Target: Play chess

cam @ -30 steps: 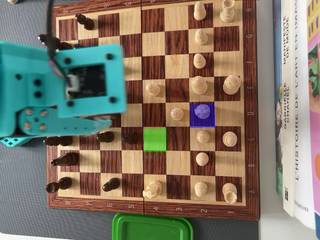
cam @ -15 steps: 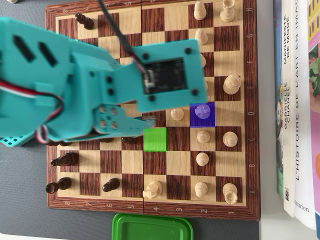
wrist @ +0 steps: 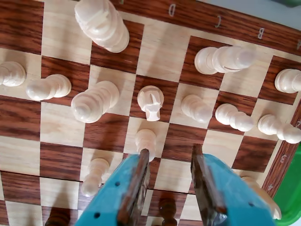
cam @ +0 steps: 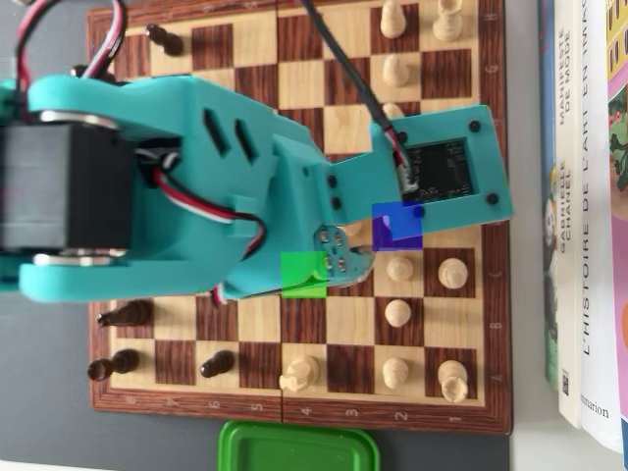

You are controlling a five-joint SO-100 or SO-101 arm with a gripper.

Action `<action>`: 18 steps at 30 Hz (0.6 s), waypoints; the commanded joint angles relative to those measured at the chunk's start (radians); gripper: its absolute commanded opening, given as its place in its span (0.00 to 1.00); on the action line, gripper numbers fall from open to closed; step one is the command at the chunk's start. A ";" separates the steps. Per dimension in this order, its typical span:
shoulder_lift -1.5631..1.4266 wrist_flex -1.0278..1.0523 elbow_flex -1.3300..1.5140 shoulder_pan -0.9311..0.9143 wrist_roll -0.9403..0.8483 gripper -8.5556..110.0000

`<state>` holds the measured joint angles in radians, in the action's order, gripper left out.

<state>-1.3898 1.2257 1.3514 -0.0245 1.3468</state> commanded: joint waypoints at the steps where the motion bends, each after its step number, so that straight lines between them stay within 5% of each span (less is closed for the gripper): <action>1: 0.015 0.000 -0.078 -0.009 -0.006 0.19; 18: 0.043 0.000 -0.091 0.002 -0.006 0.19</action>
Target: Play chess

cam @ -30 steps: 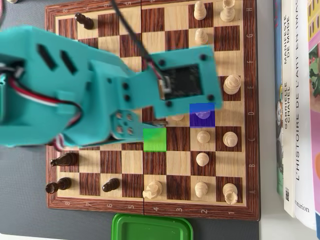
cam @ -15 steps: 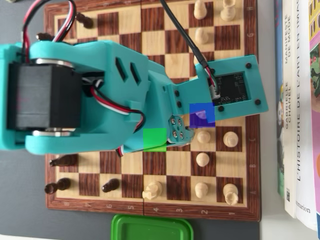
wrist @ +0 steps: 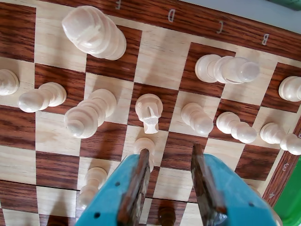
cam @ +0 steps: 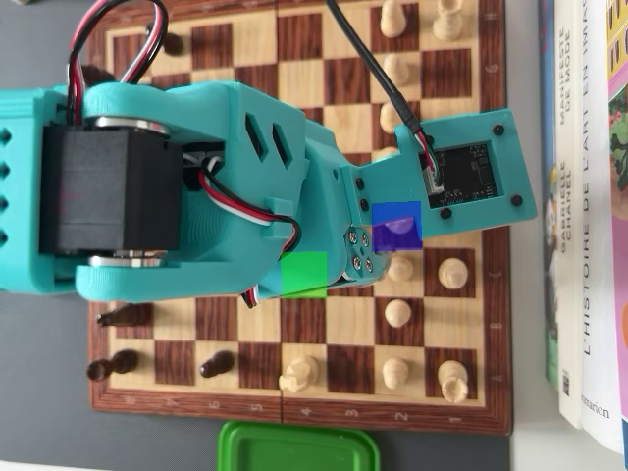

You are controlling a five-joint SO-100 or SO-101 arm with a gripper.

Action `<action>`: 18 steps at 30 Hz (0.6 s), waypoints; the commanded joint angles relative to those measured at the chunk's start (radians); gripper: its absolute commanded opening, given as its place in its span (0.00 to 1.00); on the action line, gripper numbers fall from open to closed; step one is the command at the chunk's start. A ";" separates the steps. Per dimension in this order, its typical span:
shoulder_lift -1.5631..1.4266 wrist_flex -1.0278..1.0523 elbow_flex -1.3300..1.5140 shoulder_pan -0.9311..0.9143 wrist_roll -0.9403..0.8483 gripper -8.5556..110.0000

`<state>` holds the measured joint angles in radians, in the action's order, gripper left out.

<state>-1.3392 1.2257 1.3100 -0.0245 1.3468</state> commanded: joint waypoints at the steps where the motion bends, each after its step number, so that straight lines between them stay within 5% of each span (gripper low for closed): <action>1: -0.008 0.000 -0.049 0.002 -0.006 0.19; 18: -0.002 -0.009 -0.064 0.025 -0.006 0.14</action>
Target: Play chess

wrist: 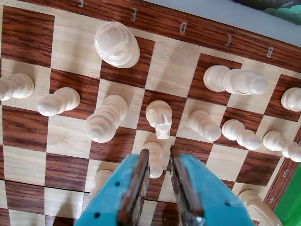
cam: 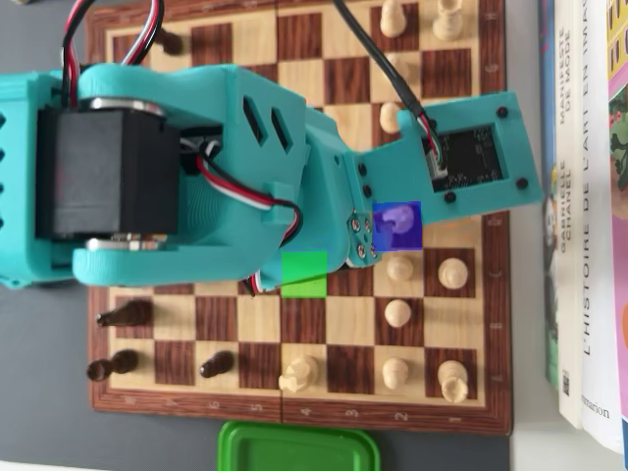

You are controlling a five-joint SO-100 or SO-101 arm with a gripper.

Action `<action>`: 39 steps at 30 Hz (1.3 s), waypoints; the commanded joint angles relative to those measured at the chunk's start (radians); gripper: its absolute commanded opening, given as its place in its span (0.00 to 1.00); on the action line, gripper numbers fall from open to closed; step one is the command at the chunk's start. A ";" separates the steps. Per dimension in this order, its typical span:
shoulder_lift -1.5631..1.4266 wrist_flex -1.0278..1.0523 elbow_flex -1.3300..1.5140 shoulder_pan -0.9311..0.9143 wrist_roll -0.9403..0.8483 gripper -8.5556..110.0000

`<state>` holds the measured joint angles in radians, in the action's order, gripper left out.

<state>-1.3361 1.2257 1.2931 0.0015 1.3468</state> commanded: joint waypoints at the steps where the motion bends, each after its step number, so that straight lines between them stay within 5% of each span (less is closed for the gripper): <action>1: 0.006 -0.009 -0.049 -0.002 -0.006 0.14; 39: 0.245 0.035 -0.253 0.009 -0.035 0.19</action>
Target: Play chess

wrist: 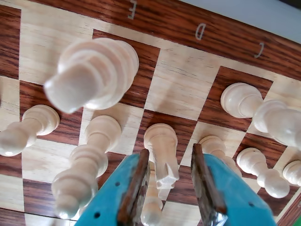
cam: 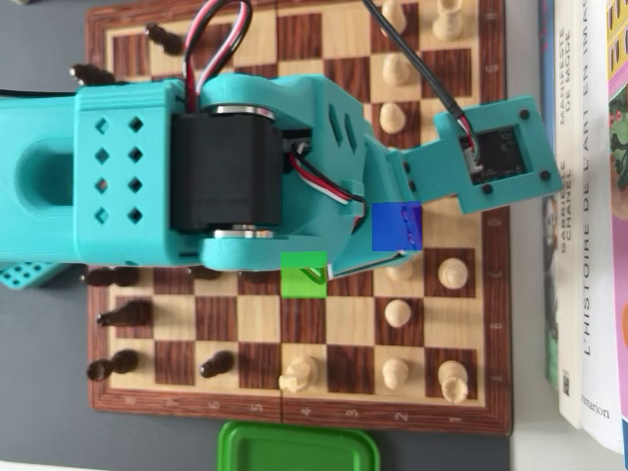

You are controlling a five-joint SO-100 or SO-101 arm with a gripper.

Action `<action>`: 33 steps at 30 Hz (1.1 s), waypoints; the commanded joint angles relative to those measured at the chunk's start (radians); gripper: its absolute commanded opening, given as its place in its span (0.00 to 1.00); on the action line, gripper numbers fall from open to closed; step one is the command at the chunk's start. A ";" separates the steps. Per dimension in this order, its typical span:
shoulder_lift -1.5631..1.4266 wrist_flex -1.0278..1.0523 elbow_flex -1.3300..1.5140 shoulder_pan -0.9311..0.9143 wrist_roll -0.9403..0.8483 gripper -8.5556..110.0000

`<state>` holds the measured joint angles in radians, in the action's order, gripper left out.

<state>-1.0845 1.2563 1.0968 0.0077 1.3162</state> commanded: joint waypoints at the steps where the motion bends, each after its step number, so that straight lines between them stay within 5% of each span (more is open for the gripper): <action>1: -0.003 0.005 -0.057 0.000 -0.005 0.19; 33: 0.006 0.008 -0.029 -0.020 -0.038 0.19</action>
<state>-1.0707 1.2563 1.0876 0.0000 1.2824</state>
